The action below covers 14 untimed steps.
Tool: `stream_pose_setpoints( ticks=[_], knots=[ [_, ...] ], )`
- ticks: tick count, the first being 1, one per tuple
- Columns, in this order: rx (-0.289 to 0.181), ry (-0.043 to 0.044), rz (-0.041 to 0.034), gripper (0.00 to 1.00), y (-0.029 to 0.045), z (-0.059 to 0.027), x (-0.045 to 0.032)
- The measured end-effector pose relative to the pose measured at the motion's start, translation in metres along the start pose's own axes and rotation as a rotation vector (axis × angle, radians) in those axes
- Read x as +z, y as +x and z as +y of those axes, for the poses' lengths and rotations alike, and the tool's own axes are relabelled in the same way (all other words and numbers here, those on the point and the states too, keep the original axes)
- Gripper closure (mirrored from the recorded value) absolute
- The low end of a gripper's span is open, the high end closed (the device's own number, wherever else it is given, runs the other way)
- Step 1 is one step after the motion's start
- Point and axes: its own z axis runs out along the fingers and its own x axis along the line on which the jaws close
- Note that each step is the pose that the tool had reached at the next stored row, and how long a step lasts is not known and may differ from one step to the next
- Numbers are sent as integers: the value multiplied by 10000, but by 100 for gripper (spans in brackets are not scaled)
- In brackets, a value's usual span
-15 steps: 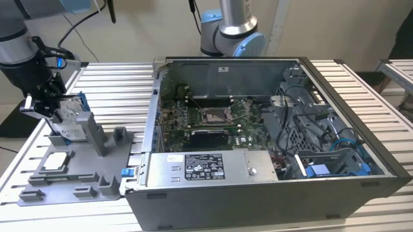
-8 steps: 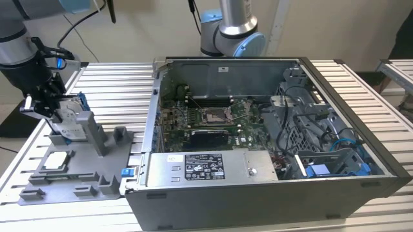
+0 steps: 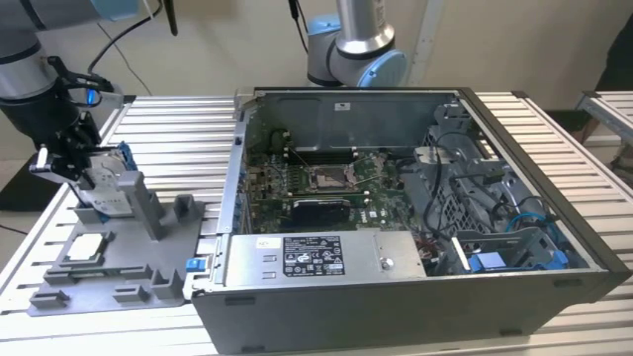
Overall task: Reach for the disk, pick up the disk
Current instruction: 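Pick up the disk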
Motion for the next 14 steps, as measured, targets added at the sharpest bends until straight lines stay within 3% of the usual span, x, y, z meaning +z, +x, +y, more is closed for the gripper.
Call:
stream_pose_setpoints(
  ticks=[5,14],
  knots=[
    [-1,1,0,100,-1,0,-24],
    [0,0,3,100,-12,1,-228]
  ],
)
